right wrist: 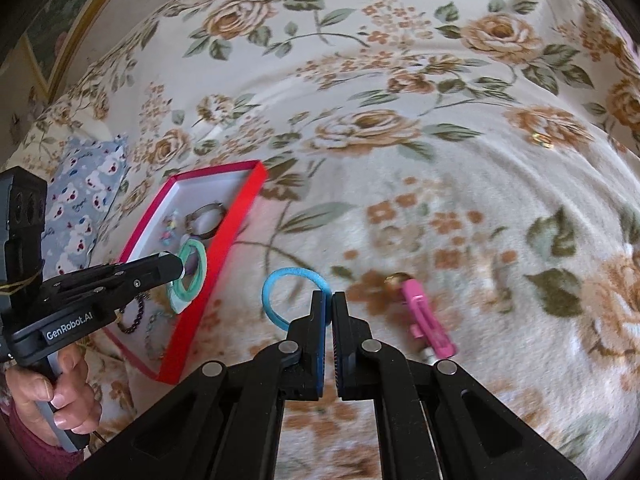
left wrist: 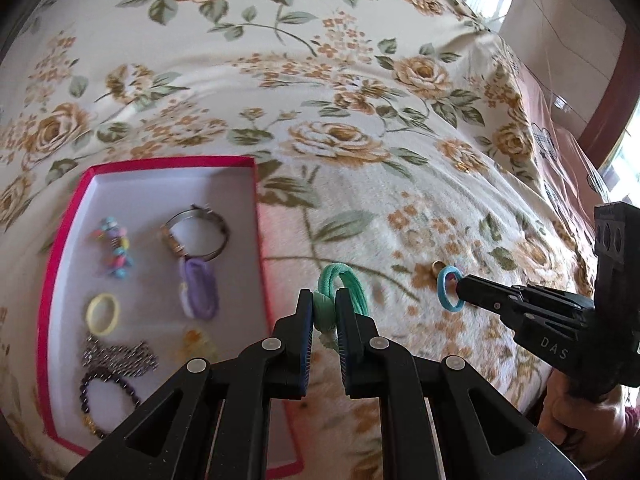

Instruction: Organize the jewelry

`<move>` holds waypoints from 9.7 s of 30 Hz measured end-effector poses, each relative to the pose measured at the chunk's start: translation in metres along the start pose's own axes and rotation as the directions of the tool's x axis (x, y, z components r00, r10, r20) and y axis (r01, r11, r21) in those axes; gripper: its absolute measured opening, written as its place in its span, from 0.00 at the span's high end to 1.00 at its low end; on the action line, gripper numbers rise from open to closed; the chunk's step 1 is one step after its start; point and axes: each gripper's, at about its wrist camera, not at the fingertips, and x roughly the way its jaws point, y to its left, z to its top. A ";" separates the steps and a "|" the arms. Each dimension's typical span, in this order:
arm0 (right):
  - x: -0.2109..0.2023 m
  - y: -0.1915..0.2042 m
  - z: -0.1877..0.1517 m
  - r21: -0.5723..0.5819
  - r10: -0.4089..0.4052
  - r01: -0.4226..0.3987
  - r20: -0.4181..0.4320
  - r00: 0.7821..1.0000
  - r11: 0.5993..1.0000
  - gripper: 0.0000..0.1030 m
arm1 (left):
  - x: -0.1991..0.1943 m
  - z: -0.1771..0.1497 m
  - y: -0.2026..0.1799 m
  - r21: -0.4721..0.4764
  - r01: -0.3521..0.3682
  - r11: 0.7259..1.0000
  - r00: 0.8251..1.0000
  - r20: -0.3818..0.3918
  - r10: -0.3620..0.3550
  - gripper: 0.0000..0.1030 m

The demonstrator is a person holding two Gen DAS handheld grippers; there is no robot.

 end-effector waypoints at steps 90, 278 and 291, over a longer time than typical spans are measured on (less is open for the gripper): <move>0.095 0.159 -0.026 -0.238 0.121 -0.170 -0.206 0.971 0.956 0.93 | -0.039 -0.070 0.160 -0.345 -0.153 0.926 0.988 -0.029 0.152 0.83; 0.003 0.148 -0.062 -0.374 0.144 -0.082 0.141 0.979 0.924 0.00 | -0.133 -0.147 0.037 -0.144 -0.497 0.856 0.834 0.192 0.517 0.01; 0.000 0.149 -0.062 -0.377 0.148 -0.084 0.145 0.978 0.922 0.00 | -0.133 -0.147 0.039 -0.145 -0.498 0.855 0.833 0.192 0.518 0.01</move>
